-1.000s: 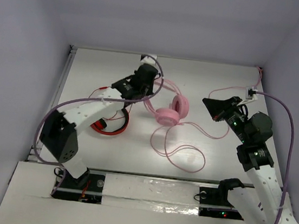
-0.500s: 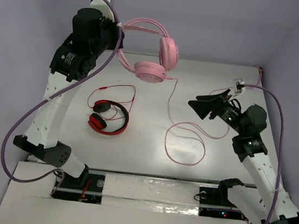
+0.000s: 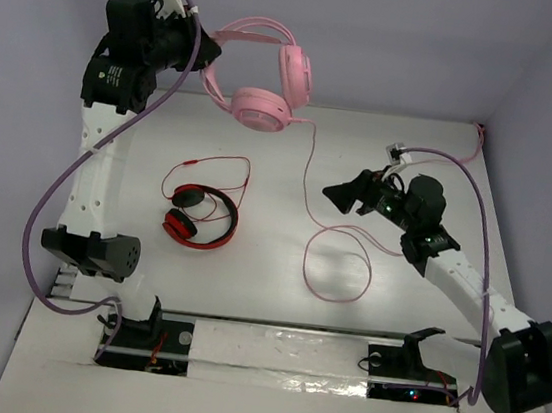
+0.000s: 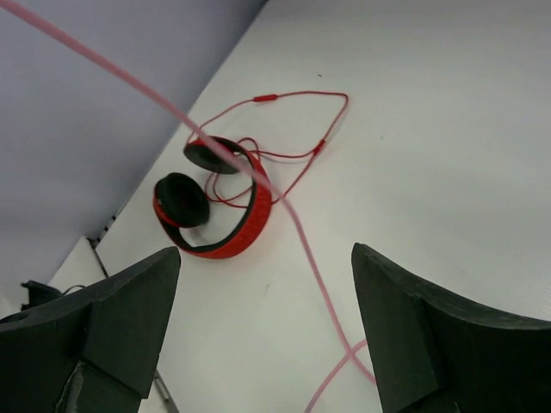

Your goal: Wrap the headphones

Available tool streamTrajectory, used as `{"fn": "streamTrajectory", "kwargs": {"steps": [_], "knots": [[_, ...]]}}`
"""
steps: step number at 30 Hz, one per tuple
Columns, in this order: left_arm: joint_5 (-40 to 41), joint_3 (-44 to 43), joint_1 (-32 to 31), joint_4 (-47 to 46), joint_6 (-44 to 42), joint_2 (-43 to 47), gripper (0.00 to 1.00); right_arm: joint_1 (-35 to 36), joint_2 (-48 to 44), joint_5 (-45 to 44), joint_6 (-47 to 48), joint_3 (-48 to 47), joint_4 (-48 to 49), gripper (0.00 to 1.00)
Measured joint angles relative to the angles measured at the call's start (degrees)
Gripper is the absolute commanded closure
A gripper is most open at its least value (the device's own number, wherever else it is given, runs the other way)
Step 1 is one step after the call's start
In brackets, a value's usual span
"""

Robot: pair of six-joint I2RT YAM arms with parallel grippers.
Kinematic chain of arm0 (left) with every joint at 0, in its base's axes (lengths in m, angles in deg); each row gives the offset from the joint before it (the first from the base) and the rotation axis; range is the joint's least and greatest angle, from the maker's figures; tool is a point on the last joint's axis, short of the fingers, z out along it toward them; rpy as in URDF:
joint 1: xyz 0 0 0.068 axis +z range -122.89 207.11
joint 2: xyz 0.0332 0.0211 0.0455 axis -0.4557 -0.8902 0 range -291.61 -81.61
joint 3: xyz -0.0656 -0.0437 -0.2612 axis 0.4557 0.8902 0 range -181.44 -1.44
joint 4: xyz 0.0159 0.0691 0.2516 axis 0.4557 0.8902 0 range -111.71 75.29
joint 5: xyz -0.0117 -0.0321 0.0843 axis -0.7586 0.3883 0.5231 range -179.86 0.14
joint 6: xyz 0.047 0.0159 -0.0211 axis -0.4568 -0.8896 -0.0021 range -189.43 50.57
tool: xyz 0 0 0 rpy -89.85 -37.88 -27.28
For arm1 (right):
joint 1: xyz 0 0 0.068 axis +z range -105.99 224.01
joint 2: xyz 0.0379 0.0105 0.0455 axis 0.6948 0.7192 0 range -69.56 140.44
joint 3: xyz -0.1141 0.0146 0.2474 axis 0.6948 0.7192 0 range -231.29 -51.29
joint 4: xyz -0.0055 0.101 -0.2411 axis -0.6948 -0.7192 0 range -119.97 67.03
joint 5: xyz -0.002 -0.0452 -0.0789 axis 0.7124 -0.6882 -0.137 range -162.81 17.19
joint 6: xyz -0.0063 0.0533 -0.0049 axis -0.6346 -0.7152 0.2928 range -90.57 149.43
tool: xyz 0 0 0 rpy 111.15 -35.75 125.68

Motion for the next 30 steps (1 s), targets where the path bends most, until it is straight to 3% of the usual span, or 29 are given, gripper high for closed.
{"fn": "streamTrajectory", "kwargs": {"steps": [9, 17, 24, 30], "knots": [[-8.35, 4.85, 0.81, -4.13, 1.88, 0.61, 1.0, 1.05, 13.84, 0.59, 4.5, 0.09, 3.34, 0.16], [-12.92, 6.34, 4.96, -7.85, 3.85, 0.61, 1.0, 4.24, 19.98, 5.18, 5.75, 1.05, 8.15, 0.19], [-15.78, 6.95, 6.12, -11.39, 5.99, 0.57, 1.0, 4.98, 19.58, 9.2, 2.84, 6.95, 13.92, 0.3], [-18.32, 9.75, 6.1, -14.23, 7.78, 0.59, 1.0, 5.4, 20.44, 13.35, 0.39, 7.04, 19.28, 0.25]]}}
